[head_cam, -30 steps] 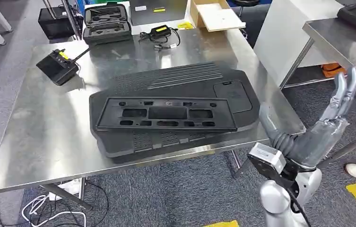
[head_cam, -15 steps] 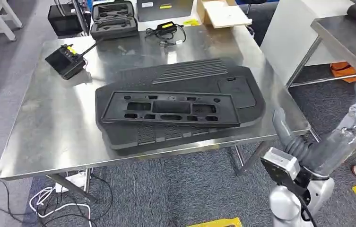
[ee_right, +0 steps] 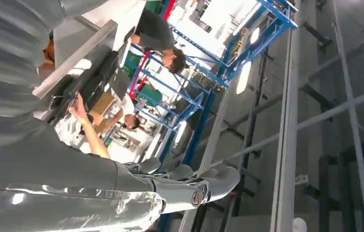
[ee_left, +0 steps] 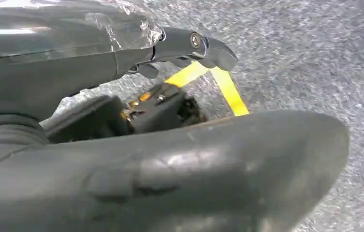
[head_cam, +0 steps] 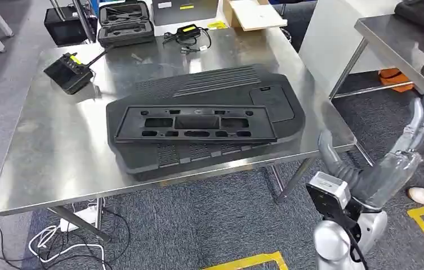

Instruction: Take the parts from the cabinet and place them on the table.

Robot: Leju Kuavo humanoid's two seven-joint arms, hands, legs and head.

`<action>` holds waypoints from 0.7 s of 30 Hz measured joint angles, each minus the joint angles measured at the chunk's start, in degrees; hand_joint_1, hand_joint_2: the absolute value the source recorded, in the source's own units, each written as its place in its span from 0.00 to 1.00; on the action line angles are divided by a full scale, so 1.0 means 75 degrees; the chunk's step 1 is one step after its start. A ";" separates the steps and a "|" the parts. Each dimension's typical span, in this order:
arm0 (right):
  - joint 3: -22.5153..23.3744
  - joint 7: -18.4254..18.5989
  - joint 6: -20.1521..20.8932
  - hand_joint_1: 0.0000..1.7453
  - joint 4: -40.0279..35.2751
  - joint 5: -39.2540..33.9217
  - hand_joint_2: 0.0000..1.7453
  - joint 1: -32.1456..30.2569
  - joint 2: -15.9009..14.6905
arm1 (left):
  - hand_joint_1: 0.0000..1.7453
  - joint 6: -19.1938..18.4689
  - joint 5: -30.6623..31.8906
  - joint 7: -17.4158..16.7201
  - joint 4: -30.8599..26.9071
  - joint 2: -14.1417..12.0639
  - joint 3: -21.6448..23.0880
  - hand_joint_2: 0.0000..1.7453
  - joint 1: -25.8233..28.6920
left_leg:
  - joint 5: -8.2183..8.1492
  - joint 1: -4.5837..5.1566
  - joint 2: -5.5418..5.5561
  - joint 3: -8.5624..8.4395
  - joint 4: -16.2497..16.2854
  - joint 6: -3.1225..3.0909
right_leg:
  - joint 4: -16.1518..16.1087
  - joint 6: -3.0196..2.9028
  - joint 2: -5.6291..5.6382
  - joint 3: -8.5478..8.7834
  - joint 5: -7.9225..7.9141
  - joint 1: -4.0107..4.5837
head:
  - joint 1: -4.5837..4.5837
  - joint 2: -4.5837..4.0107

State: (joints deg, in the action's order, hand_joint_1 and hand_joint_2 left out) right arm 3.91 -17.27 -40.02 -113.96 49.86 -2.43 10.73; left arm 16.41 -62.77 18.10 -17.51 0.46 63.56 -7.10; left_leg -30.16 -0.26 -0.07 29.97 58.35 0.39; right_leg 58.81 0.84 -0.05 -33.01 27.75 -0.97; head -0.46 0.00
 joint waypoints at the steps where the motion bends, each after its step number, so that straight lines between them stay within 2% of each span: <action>1: 0.0026 0.0000 0.0000 0.00 -0.0003 -0.0014 1.00 -0.0005 0.0006 | 0.00 0.0014 -0.0006 -0.0015 0.0000 -0.0003 0.0000 0.00 -0.0006 | 0.0022 0.0008 -0.0002 0.0014 0.0008 -0.0041 | -0.0027 0.0049 0.0002 0.0003 -0.0032 -0.0019 | -0.0003 0.0000; 2: 0.0044 0.0000 0.0000 0.00 -0.0011 -0.0020 1.00 -0.0013 0.0006 | 0.00 0.0023 -0.0009 -0.0015 -0.0003 0.0000 0.0000 0.00 -0.0019 | 0.0077 -0.0016 -0.0007 0.0029 -0.0041 -0.0120 | -0.0020 0.0078 0.0007 -0.0021 -0.0025 -0.0028 | -0.0006 0.0000; 3: 0.0061 -0.0003 0.0000 0.00 -0.0020 -0.0020 1.00 -0.0030 0.0006 | 0.00 0.0035 -0.0029 -0.0021 0.0000 0.0000 0.0000 0.00 -0.0054 | 0.0131 -0.0040 -0.0053 0.0052 -0.0079 -0.0194 | 0.0071 0.0117 0.0022 -0.0031 0.0168 -0.0060 | -0.0003 0.0000; 4: 0.0076 -0.0003 0.0000 0.00 -0.0032 -0.0026 1.00 -0.0028 0.0006 | 0.00 0.0035 -0.0029 -0.0026 -0.0003 0.0000 0.0000 0.00 -0.0076 | 0.0170 -0.0040 -0.0048 0.0101 -0.0087 -0.0253 | 0.0415 0.0133 0.0019 -0.0205 0.0484 -0.0046 | 0.0073 0.0000; 5: 0.0085 -0.0003 0.0000 0.00 -0.0041 -0.0038 1.00 -0.0030 0.0006 | 0.00 0.0038 -0.0029 -0.0035 -0.0003 0.0009 0.0000 0.00 -0.0083 | 0.0202 -0.0026 -0.0062 0.0165 -0.0084 -0.0293 | 0.1138 0.0154 0.0019 -0.0504 0.0922 -0.0047 | 0.0125 0.0000; 7: 0.0131 -0.0006 0.0000 0.00 -0.0041 -0.0044 1.00 -0.0054 0.0006 | 0.00 0.0050 -0.0029 -0.0044 -0.0003 0.0029 0.0009 0.00 -0.0070 | 0.0257 0.0015 -0.0083 0.0257 -0.0074 -0.0316 | 0.2182 0.0161 0.0019 -0.0883 0.1363 -0.0045 | 0.0181 0.0000; 8: 0.0154 -0.0015 0.0000 0.00 -0.0041 -0.0044 1.00 -0.0065 0.0006 | 0.00 0.0058 -0.0029 -0.0047 -0.0003 0.0029 0.0014 0.00 -0.0070 | 0.0282 0.0029 -0.0083 0.0300 -0.0061 -0.0316 | 0.2314 0.0153 0.0019 -0.0894 0.1347 -0.0042 | 0.0189 0.0000; 9: 0.0181 -0.0026 0.0000 0.00 -0.0041 -0.0044 1.00 -0.0074 0.0006 | 0.00 0.0061 -0.0029 -0.0047 -0.0003 0.0029 0.0020 0.00 -0.0073 | 0.0307 0.0044 -0.0083 0.0340 -0.0046 -0.0315 | 0.2050 0.0119 0.0019 -0.0688 0.1138 -0.0033 | 0.0210 0.0000; 10: 0.0192 -0.0026 0.0000 0.00 -0.0044 -0.0041 1.00 -0.0074 0.0006 | 0.00 0.0061 -0.0023 -0.0050 -0.0003 0.0029 0.0026 0.00 -0.0075 | 0.0319 0.0055 -0.0082 0.0358 -0.0040 -0.0313 | 0.1508 0.0071 0.0019 -0.0356 0.0859 -0.0015 | 0.0227 0.0000; 11: 0.0198 -0.0026 0.0000 0.00 -0.0061 -0.0041 1.00 -0.0074 0.0009 | 0.00 0.0061 -0.0020 -0.0050 -0.0003 0.0029 0.0035 0.00 -0.0077 | 0.0334 0.0061 -0.0079 0.0364 -0.0031 -0.0298 | 0.0760 -0.0001 0.0019 0.0086 0.0546 0.0015 | 0.0254 0.0000; 12: 0.0213 -0.0029 0.0000 0.00 -0.0090 -0.0032 1.00 -0.0071 0.0009 | 0.00 0.0064 -0.0017 -0.0050 -0.0009 0.0032 0.0041 0.00 -0.0078 | 0.0343 0.0058 -0.0079 0.0365 -0.0025 -0.0286 | 0.0112 -0.0076 0.0019 0.0460 0.0346 0.0055 | 0.0280 0.0000; 13: 0.0222 -0.0029 0.0000 0.00 -0.0122 -0.0020 1.00 -0.0069 0.0009 | 0.00 0.0061 -0.0015 -0.0050 -0.0012 0.0044 0.0044 0.00 -0.0084 | 0.0362 0.0110 -0.0079 0.0391 0.0002 -0.0243 | -0.0138 -0.0092 0.0015 0.0555 0.0435 0.0099 | 0.0291 0.0000; 15: 0.0262 -0.0026 0.0000 0.00 -0.0163 -0.0009 1.00 -0.0083 0.0020 | 0.00 0.0050 0.0029 -0.0032 -0.0012 0.0046 0.0050 0.00 -0.0084 | 0.0415 0.0084 -0.0081 0.0429 0.0010 -0.0163 | -0.0136 -0.0085 0.0025 0.0478 0.0363 0.0119 | 0.0277 0.0000; 16: 0.0268 -0.0026 0.0000 0.00 -0.0172 -0.0003 1.00 -0.0095 0.0026 | 0.00 0.0044 0.0032 -0.0015 -0.0012 0.0047 0.0055 0.00 -0.0081 | 0.0450 0.0071 -0.0084 0.0424 -0.0014 -0.0109 | -0.0129 -0.0120 0.0036 0.0468 0.0339 0.0130 | 0.0268 0.0000; 17: 0.0271 -0.0026 0.0000 0.00 -0.0187 0.0006 1.00 -0.0096 0.0026 | 0.00 0.0041 0.0032 -0.0009 -0.0012 0.0044 0.0061 0.00 -0.0079 | 0.0465 0.0116 -0.0080 0.0441 -0.0011 -0.0056 | -0.0207 -0.0169 0.0035 0.0459 0.0255 0.0059 | 0.0265 0.0000; 18: 0.0271 -0.0026 0.0000 0.00 -0.0201 0.0006 1.00 -0.0090 0.0041 | 0.00 0.0041 0.0032 -0.0003 -0.0012 0.0044 0.0061 0.00 -0.0074 | 0.0324 0.0071 -0.0045 0.0453 0.0099 -0.0007 | -0.0244 -0.0181 -0.0005 0.0450 0.0191 0.0030 | 0.0257 0.0000; 19: 0.0274 -0.0024 0.0000 0.00 -0.0210 0.0006 1.00 -0.0092 0.0052 | 0.00 0.0035 0.0035 0.0003 -0.0012 0.0044 0.0067 0.00 -0.0073 | 0.0045 0.0073 -0.0035 0.0559 0.0351 0.0034 | -0.0247 -0.0228 -0.0007 0.0400 0.0157 0.0028 | 0.0198 0.0000; 20: 0.0280 -0.0023 0.0000 0.00 -0.0210 0.0003 1.00 -0.0097 0.0061 | 0.00 0.0023 0.0041 0.0003 -0.0012 0.0044 0.0073 0.00 -0.0073 | -0.0376 0.0034 -0.0037 0.0788 0.0939 0.0076 | -0.0229 -0.0267 -0.0020 0.0334 0.0130 0.0030 | 0.0111 0.0000; 21: 0.0280 -0.0023 0.0000 0.00 -0.0210 -0.0006 1.00 -0.0106 0.0064 | 0.00 0.0020 0.0049 0.0003 -0.0012 0.0044 0.0084 0.00 -0.0071 | -0.0682 0.0011 -0.0038 0.0995 0.1516 0.0109 | -0.0210 -0.0281 -0.0032 0.0278 0.0105 0.0036 | 0.0070 -0.0003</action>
State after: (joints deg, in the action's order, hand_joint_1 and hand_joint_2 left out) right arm 6.01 -17.44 -40.02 -115.54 49.81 -3.23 11.21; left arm 16.57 -62.40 18.12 -17.59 0.79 64.19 -7.64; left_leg -35.27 -0.18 -0.36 37.43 69.72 1.21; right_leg 57.23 -1.26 -0.30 -30.93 28.54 -0.70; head 0.07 -0.02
